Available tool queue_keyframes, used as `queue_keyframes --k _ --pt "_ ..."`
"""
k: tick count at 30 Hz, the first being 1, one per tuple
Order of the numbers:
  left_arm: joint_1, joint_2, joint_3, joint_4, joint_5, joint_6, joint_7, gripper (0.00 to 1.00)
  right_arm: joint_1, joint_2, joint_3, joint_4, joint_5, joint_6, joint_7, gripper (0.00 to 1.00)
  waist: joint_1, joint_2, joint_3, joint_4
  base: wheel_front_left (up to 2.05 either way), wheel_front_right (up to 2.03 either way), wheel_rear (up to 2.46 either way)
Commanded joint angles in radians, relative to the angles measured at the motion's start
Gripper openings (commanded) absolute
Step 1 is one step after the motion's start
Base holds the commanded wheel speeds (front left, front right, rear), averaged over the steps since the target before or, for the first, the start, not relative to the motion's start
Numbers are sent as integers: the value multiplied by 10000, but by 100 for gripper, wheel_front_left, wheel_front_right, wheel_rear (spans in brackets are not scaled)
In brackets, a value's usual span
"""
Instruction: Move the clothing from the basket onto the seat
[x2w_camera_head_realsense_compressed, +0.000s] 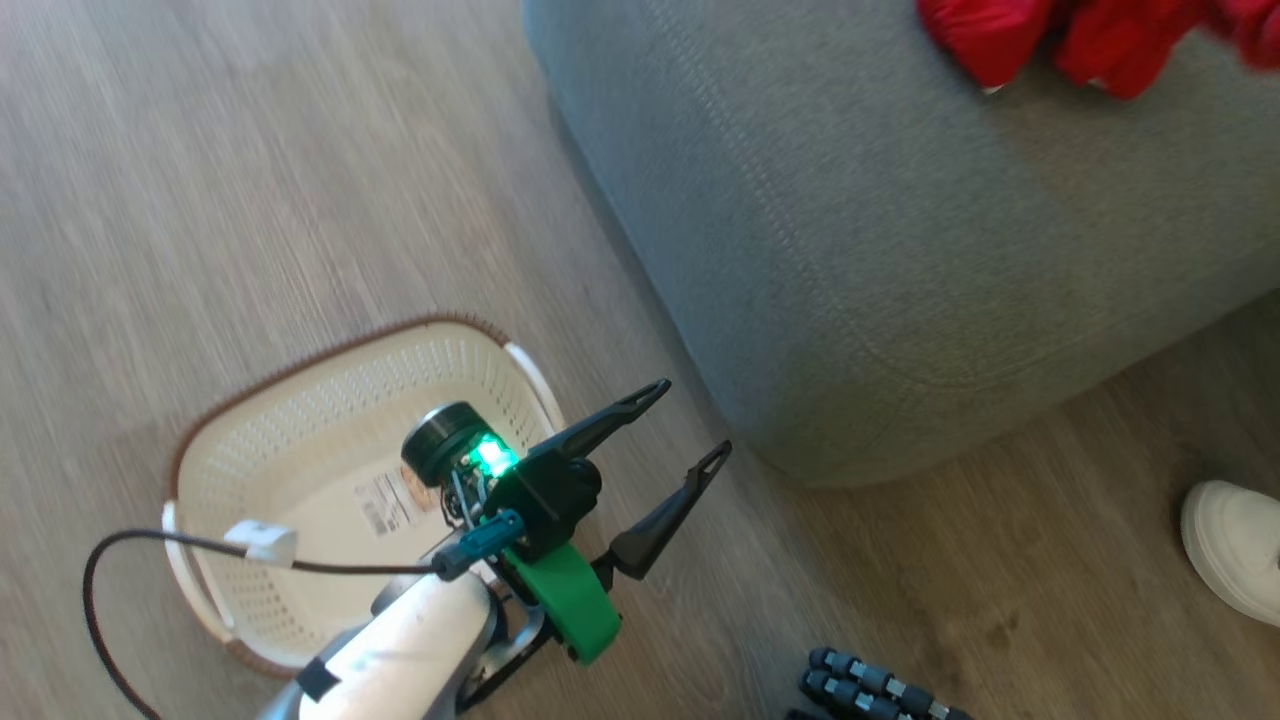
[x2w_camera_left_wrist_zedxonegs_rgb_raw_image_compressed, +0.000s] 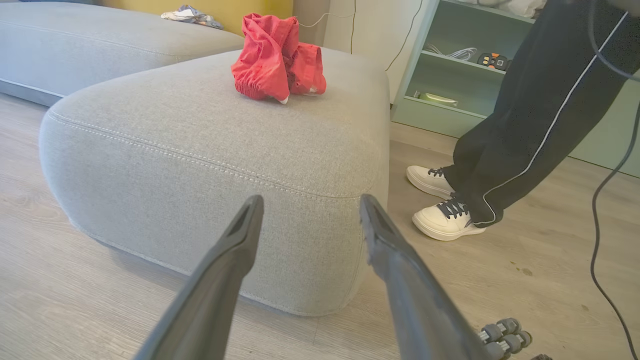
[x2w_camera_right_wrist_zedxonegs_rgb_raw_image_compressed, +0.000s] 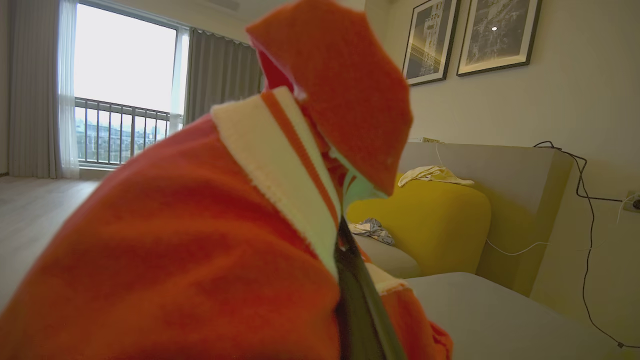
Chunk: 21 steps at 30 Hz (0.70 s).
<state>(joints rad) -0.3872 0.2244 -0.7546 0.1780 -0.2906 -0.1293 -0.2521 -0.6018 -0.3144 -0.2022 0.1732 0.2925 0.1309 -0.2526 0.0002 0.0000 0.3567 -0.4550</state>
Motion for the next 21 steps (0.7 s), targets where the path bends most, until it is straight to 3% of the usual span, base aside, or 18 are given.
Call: queue_keyframes --k 1,8,21 --pt "-348 112 171 -320 21 -14 -97 100 -362 -359 164 -156 -30 -2 -92 0 -2 0 471 200 0 0 0" --pt "-932 347 -213 -393 -76 -14 -97 100 -2862 -1613 -12 2765 343 -2 -78 0 -2 0 1293 907 0 0 0" --pt "-1582 351 -438 -688 -60 -14 -97 100 -5642 -2760 -1539 7456 -2283 -2 190 0 -2 0 2486 2487 0 0 0"
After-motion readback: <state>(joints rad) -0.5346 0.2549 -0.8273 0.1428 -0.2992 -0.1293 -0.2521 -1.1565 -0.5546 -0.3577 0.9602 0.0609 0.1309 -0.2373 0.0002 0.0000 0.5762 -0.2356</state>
